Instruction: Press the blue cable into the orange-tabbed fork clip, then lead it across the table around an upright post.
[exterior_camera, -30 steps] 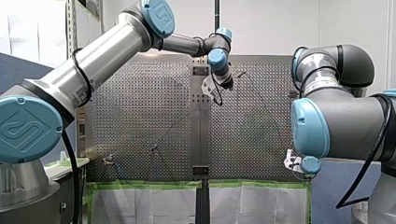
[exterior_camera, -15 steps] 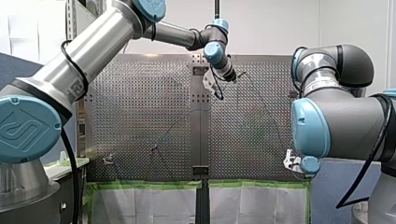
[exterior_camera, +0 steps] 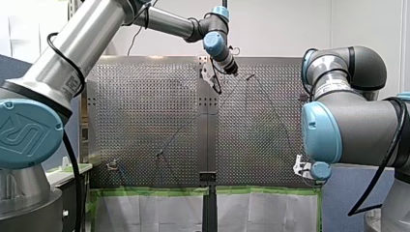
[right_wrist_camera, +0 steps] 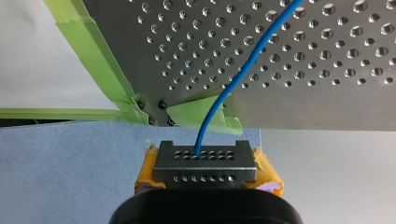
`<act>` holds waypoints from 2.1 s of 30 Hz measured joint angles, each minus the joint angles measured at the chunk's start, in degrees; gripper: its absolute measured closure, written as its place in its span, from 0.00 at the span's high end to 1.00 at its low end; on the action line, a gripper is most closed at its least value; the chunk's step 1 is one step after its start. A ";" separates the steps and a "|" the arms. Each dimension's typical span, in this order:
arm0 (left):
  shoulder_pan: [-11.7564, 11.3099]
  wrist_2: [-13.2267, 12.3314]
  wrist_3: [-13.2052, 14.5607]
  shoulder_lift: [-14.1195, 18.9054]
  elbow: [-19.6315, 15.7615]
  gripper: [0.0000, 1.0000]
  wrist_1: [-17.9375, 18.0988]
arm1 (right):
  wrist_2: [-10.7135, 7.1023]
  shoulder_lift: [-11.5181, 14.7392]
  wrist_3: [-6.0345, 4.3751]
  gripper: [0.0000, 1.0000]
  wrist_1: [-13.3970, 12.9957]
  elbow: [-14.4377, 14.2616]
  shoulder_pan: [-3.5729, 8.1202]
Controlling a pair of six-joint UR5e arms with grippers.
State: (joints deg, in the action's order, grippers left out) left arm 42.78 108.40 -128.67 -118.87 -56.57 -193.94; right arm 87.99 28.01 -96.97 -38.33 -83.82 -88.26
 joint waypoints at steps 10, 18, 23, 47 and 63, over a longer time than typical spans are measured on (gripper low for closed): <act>-0.12 -4.90 5.39 5.41 -2.33 1.00 0.17 | -0.15 0.00 0.05 0.00 0.18 0.00 -0.03; 1.37 -7.47 9.88 4.37 1.83 1.00 -2.64 | -0.17 0.00 0.09 0.00 0.30 0.00 0.01; 1.93 -6.10 12.39 1.97 4.34 1.00 -5.06 | -0.18 0.00 0.10 0.00 0.34 0.00 0.04; 1.56 -6.36 26.17 -2.19 9.64 1.00 -7.62 | -0.92 0.00 0.02 0.00 0.53 0.00 -0.04; 2.20 1.86 34.89 -2.19 9.56 1.00 -7.72 | -1.05 0.00 0.10 0.00 0.71 0.00 -0.13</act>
State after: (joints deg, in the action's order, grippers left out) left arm 44.97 110.26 -93.78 -121.06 -47.01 -201.67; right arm 86.93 28.01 -96.88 -37.62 -83.81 -88.39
